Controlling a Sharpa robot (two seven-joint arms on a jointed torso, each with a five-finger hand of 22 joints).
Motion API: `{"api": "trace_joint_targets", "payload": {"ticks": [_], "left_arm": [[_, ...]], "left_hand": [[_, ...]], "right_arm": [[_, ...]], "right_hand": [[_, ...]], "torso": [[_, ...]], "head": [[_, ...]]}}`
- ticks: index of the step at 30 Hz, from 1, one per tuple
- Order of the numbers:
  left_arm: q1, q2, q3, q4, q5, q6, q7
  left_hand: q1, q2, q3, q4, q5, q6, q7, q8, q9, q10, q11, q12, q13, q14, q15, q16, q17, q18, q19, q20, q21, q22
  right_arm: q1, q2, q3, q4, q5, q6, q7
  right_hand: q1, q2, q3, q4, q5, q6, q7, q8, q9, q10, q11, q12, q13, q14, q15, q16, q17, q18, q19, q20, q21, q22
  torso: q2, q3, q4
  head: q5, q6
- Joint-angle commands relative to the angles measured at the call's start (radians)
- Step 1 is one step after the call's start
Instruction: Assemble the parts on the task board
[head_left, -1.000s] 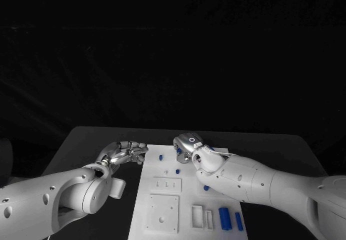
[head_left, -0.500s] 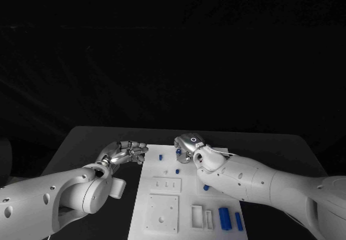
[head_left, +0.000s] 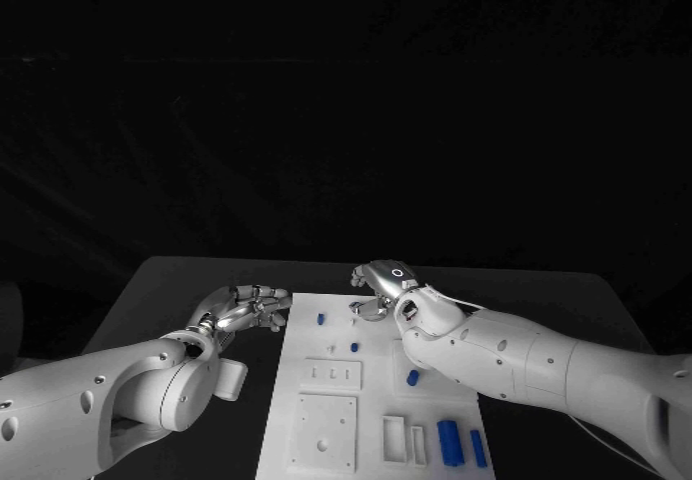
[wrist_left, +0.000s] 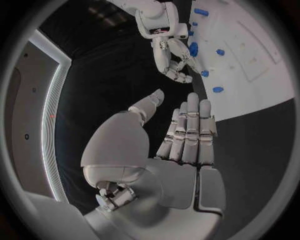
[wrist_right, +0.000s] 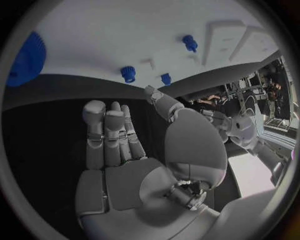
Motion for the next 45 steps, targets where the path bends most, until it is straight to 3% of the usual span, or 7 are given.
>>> {"api": "trace_joint_targets", "payload": {"ticks": [1, 9, 23, 29, 32, 36, 45], "left_arm": [[0.002, 0.002, 0.001, -0.004, -0.003, 0.003, 0.007], [0.002, 0.008, 0.001, -0.026, -0.003, 0.006, 0.01], [0.001, 0.016, -0.003, -0.044, 0.0, 0.015, 0.012], [0.0, 0.021, -0.004, -0.047, 0.001, 0.019, 0.012], [0.0, 0.023, -0.005, -0.048, 0.001, 0.021, 0.012], [-0.001, 0.024, -0.005, -0.048, 0.001, 0.023, 0.011], [-0.001, 0.018, -0.005, -0.042, 0.001, 0.023, 0.011]], "left_hand": [[-0.009, 0.001, 0.005, -0.004, -0.006, 0.002, 0.003, -0.004, -0.001, -0.002, 0.003, -0.005, -0.002, 0.004, -0.003, -0.006, 0.002, 0.01, -0.002, -0.005, 0.005, 0.014], [-0.01, 0.001, 0.006, -0.004, -0.006, 0.002, 0.003, -0.004, -0.001, -0.002, 0.003, -0.006, -0.002, 0.005, -0.003, -0.006, 0.002, 0.01, -0.002, -0.005, 0.005, 0.014], [-0.01, 0.002, 0.007, -0.005, -0.006, 0.003, 0.002, -0.004, -0.002, -0.002, 0.002, -0.006, -0.002, 0.004, -0.002, -0.006, 0.002, 0.01, -0.002, -0.004, 0.005, 0.014], [-0.011, 0.003, 0.007, -0.005, -0.006, 0.003, 0.002, -0.004, -0.002, -0.002, 0.002, -0.006, -0.002, 0.004, -0.002, -0.006, 0.002, 0.01, -0.002, -0.004, 0.005, 0.014], [-0.011, 0.003, 0.008, -0.005, -0.006, 0.003, 0.002, -0.004, -0.002, -0.002, 0.002, -0.006, -0.002, 0.004, -0.002, -0.006, 0.002, 0.01, -0.002, -0.004, 0.005, 0.014], [-0.012, 0.004, 0.008, -0.006, -0.006, 0.003, 0.001, -0.004, -0.002, -0.002, 0.002, -0.006, -0.002, 0.004, -0.002, -0.006, 0.002, 0.01, -0.002, -0.004, 0.005, 0.014], [-0.013, 0.004, 0.008, -0.006, -0.006, 0.003, 0.001, -0.004, -0.002, -0.001, 0.002, -0.006, -0.002, 0.004, -0.002, -0.006, 0.002, 0.01, -0.003, -0.004, 0.005, 0.014]], "right_arm": [[0.005, -0.033, 0.019, 0.042, 0.025, -0.015, 0.012], [0.029, -0.18, 0.086, 0.165, 0.06, 0.074, 0.011], [0.029, -0.216, 0.083, 0.099, 0.027, 0.256, 0.014], [0.011, -0.2, 0.081, 0.07, 0.033, 0.281, 0.023], [0.0, -0.192, 0.08, 0.054, 0.035, 0.292, 0.024], [-0.011, -0.181, 0.08, 0.039, 0.036, 0.304, 0.029], [-0.019, -0.177, 0.079, 0.034, 0.036, 0.306, 0.029]], "right_hand": [[-0.011, -0.001, -0.009, 0.002, 0.004, -0.008, 0.0, -0.007, -0.002, 0.027, -0.008, 0.012, 0.005, -0.004, -0.008, 0.003, -0.003, 0.101, 0.014, -0.02, -0.005, 0.01], [0.021, 0.001, -0.004, -0.004, 0.001, -0.002, -0.003, -0.003, -0.001, 0.085, -0.028, 0.036, 0.019, -0.003, -0.027, 0.006, -0.01, 0.101, 0.015, -0.018, -0.004, 0.013], [-0.006, 0.001, -0.066, -0.011, 0.001, -0.021, -0.006, -0.009, -0.005, 0.164, -0.058, 0.071, 0.07, 0.0, -0.056, 0.013, -0.02, 0.101, 0.013, -0.018, 0.0, 0.018], [0.001, 0.003, -0.104, -0.03, 0.001, -0.026, -0.041, -0.009, -0.003, 0.362, -0.099, 0.225, 0.193, -0.001, -0.095, 0.021, -0.017, 0.101, 0.017, -0.025, 0.007, 0.019], [0.0, -0.008, -0.147, -0.042, -0.004, -0.037, -0.051, -0.016, -0.004, 0.325, -0.119, 0.517, 0.466, 0.016, -0.106, 0.056, 0.004, 0.101, 0.035, -0.029, 0.023, 0.022], [-0.004, -0.006, -0.142, -0.032, 0.011, -0.046, -0.054, -0.025, -0.006, 0.087, -0.108, 0.987, 0.919, -0.002, -0.091, 0.124, 0.07, 0.098, 0.042, -0.038, 0.068, 0.028], [-0.003, 0.01, -0.103, -0.014, 0.001, -0.045, -0.04, -0.026, -0.005, 0.062, -0.1, 1.163, 1.107, -0.019, -0.096, 0.149, 0.123, 0.101, 0.021, -0.048, 0.126, 0.026]], "torso": [[0.0, 0.0013, -0.0064], [-0.009, 0.0067, -0.0257], [-0.018, 0.0195, -0.0502], [-0.017, 0.0228, -0.0473], [-0.015, 0.0249, -0.0453], [-0.013, 0.0273, -0.045], [-0.013, 0.0241, -0.046]], "head": [[-0.002, 0.01], [-0.001, 0.02], [0.01, 0.017], [0.007, 0.011], [0.004, 0.01], [0.003, 0.006], [0.002, -0.001]]}}
